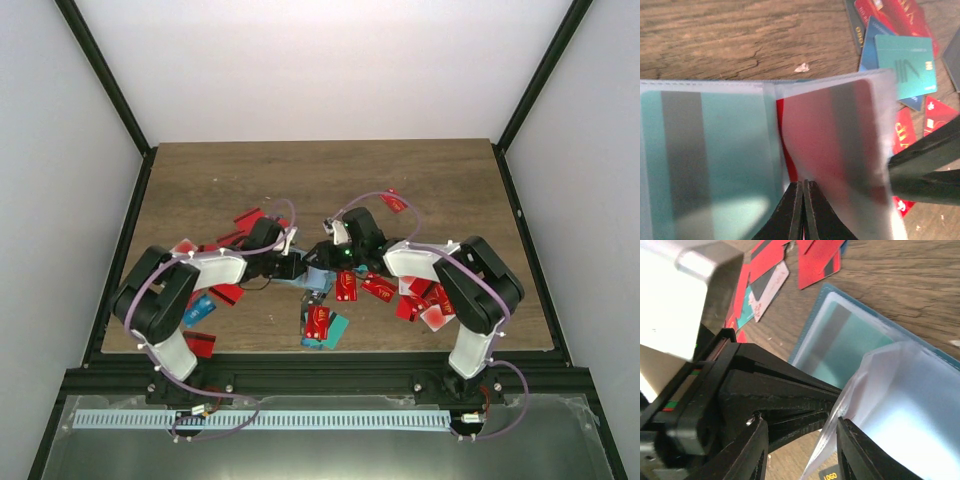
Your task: Put the credit cards into the card holder
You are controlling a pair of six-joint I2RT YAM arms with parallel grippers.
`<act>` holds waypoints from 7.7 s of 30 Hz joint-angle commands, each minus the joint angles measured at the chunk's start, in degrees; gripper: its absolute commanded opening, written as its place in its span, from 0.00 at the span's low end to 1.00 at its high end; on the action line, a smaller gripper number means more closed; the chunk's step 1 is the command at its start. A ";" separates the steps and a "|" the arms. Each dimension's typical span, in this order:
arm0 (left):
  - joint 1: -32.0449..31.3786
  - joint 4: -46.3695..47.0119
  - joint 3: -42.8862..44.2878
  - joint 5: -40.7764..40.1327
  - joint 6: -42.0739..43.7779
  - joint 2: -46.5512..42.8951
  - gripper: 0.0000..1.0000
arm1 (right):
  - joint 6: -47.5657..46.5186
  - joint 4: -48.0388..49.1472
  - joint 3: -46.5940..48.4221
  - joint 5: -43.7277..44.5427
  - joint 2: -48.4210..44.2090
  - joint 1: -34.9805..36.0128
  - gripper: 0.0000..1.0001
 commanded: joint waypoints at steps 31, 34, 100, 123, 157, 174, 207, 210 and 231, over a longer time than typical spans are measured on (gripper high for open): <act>0.97 -10.41 -11.81 -3.36 -4.48 -29.51 0.13 | -8.37 -16.52 6.43 6.35 -5.43 3.15 0.46; -3.77 -10.00 -11.64 -3.39 -5.53 -29.21 0.14 | -7.71 -19.40 0.52 8.31 -11.79 3.70 0.47; -16.58 -11.57 -25.71 -22.32 -25.61 -47.53 0.48 | -4.93 -23.67 -15.71 17.46 -14.73 22.74 0.43; -22.34 1.98 -15.86 -7.17 -15.92 -19.27 0.45 | 11.32 -21.33 -28.03 11.06 -32.97 15.21 0.45; -28.16 7.90 -16.26 -2.32 -12.80 -7.44 0.25 | 42.28 15.80 -44.89 7.33 -25.87 16.00 0.33; -28.16 11.31 -17.53 -1.01 -13.33 -6.70 0.24 | 39.37 7.73 -43.38 12.09 -33.35 15.84 0.02; -8.28 6.29 -13.47 7.98 -6.44 -33.10 0.49 | 2.82 -4.33 -24.61 1.92 -47.78 2.13 0.01; -7.26 11.70 -14.81 13.81 -6.74 -33.95 0.50 | 0.46 0.46 -23.88 -4.89 -45.19 2.05 0.01; -6.66 21.71 -18.21 20.15 -10.12 -41.19 0.04 | -1.73 12.10 -23.79 -19.39 -43.45 2.01 0.01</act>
